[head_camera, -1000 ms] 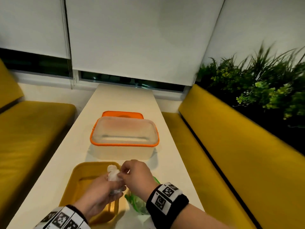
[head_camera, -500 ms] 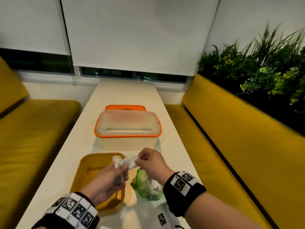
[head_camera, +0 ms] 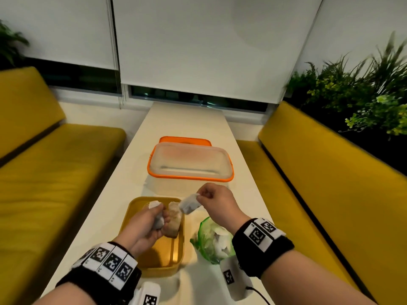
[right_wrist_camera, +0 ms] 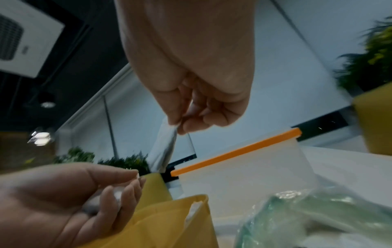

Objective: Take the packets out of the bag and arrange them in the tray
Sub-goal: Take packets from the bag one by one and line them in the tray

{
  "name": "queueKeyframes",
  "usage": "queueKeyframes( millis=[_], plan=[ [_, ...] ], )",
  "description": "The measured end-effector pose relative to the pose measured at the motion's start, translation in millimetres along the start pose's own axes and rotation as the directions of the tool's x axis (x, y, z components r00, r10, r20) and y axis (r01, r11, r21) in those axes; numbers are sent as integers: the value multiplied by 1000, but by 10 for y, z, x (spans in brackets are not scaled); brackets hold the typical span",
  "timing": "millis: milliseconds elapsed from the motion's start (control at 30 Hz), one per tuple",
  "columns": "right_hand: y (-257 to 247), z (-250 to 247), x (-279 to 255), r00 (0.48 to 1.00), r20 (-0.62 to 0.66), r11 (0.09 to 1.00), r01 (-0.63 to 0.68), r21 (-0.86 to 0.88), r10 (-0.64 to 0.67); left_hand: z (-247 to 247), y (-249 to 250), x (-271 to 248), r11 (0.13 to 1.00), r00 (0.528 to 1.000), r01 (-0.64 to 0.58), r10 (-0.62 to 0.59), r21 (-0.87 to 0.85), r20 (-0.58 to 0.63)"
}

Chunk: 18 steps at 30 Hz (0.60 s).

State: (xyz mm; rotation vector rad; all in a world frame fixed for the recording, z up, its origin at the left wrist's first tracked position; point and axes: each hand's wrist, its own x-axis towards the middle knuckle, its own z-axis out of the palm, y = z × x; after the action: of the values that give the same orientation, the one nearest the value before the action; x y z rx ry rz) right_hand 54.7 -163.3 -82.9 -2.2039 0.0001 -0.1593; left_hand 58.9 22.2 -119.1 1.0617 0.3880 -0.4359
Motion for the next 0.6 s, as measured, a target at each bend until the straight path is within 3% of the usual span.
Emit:
queueKeyframes(
  millis=[100, 167, 333, 500, 600],
  plan=[
    [-9, 227, 20, 992, 123, 988, 30, -154, -11, -151, 35, 29, 997, 994, 36, -43, -66, -105],
    [-16, 354, 27, 981, 192, 957, 68, -281, -13, -193, 34, 10, 996, 992, 55, -62, -65, -110],
    [-44, 647, 80, 929, 369, 734, 250, -632, 1, -344, 47, -32, 996, 989, 60, -68, -70, -129],
    [-25, 765, 168, 898, 439, 514, 368, -775, 19, -421, 69, -25, 996, 990, 47, -56, -71, -132],
    [-23, 805, 196, 885, 465, 482, 398, -781, 24, -465, 51, 44, 997, 989, 75, -77, -25, -123]
  ],
)
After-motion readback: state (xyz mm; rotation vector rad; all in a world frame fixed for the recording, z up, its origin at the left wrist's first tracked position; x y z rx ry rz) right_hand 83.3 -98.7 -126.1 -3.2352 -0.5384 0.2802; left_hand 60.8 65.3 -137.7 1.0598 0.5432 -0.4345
